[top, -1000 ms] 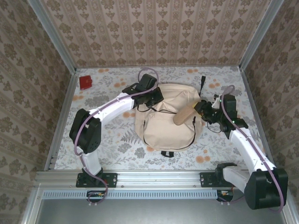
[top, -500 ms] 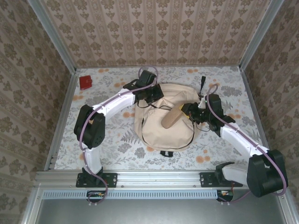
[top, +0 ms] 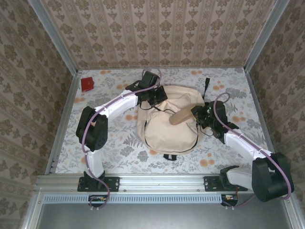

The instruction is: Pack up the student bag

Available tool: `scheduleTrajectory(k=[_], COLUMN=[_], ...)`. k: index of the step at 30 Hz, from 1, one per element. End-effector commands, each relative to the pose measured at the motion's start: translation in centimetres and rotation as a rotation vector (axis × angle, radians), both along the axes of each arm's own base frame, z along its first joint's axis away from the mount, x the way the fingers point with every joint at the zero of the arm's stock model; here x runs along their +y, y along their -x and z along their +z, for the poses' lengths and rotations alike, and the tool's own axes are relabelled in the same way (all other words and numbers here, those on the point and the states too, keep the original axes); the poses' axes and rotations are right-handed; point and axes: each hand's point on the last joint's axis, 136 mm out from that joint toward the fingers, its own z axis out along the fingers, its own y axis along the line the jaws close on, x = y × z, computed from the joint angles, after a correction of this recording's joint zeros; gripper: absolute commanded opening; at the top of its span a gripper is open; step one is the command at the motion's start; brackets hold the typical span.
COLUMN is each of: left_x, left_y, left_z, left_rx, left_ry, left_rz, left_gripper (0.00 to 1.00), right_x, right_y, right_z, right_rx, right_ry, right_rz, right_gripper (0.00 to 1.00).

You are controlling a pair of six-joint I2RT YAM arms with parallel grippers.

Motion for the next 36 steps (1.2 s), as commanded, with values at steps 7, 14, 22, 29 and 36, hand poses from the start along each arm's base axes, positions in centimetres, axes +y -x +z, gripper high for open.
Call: scheduleTrajectory(k=[7,14,22,29,36], left_x=[0.2,1.2,2.6,4.1,3.7], left_y=[-0.6,-0.7,0.2,1.3,4.1], left_z=[1.3,1.0,0.2,1.0,1.4], left_rx=[-0.024,-0.021,-0.01,-0.039,-0.056], left_ry=[0.026,0.015,-0.002,-0.029,-0.04], left_rz=[-0.022,-0.032,-0.037,-0.038,-0.071], left_gripper=[0.05,0.19,0.29,0.37,0.37], right_x=[-3.6,-1.1,2.9,5.5,6.7], right_y=[-2.8,-3.4,-4.1,-4.2,-2.2], right_z=[2.5,2.3,2.6,1.1,0.5], right_rx=[-0.139,-0.167,-0.243,-0.224,-0.159], right_ry=[-0.066,-0.07,-0.079,-0.082,0.014], right_rz=[-0.359,-0.369,-0.344,-0.277,-0.102], right_gripper=[0.18,0.18,0.19,0.24,0.42])
